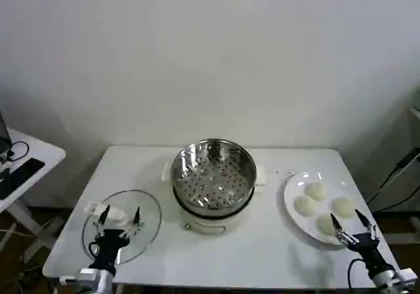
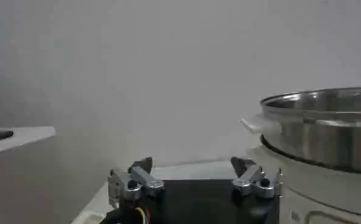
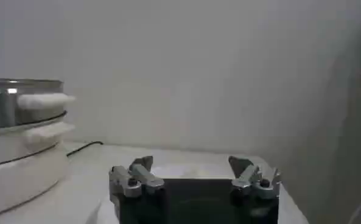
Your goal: Take steamed baozi put them in steamer then cover it.
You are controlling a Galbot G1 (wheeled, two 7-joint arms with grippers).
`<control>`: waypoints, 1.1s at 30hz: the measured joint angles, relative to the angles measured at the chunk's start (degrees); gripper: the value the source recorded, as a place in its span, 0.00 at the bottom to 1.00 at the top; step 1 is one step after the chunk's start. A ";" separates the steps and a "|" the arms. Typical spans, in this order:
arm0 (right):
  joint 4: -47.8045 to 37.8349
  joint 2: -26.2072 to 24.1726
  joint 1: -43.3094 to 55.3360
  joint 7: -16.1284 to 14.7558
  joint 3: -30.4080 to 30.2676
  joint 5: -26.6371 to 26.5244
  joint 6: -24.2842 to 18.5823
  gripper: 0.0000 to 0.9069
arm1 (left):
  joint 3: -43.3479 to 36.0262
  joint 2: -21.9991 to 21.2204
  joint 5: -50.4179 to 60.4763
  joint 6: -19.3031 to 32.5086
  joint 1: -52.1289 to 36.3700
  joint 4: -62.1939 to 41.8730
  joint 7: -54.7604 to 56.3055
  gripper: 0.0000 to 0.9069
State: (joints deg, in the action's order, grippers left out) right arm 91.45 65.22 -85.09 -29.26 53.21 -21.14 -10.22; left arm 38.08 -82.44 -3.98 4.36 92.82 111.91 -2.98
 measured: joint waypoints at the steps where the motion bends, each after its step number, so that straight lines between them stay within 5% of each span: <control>1: -0.15 -1.21 0.54 -0.71 0.01 0.52 0.62 1.00 | 0.02 0.09 0.00 0.01 -0.03 0.02 0.00 1.00; 8: -3.77 -14.07 6.87 -8.64 -2.41 3.85 5.04 1.00 | -0.15 0.62 -0.19 0.07 -0.27 -0.09 0.04 1.00; 15: -10.28 -27.87 19.23 -19.33 -12.73 8.72 7.49 1.00 | -0.52 0.68 -0.58 -0.15 -0.79 -0.42 0.22 1.00; 23: -18.69 -36.43 42.41 -29.26 -36.83 15.37 6.12 1.00 | -0.90 0.79 -0.63 -0.77 -1.06 -0.46 0.30 1.00; 33: -30.96 -34.87 71.64 -36.33 -69.58 21.38 2.67 1.00 | -0.48 1.07 -0.73 -1.34 -1.25 -0.43 0.39 1.00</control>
State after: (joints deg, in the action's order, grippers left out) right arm 60.48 30.35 -13.45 -65.59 -16.37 0.25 -7.55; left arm 37.60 -81.37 -4.71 3.02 91.57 111.48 -2.59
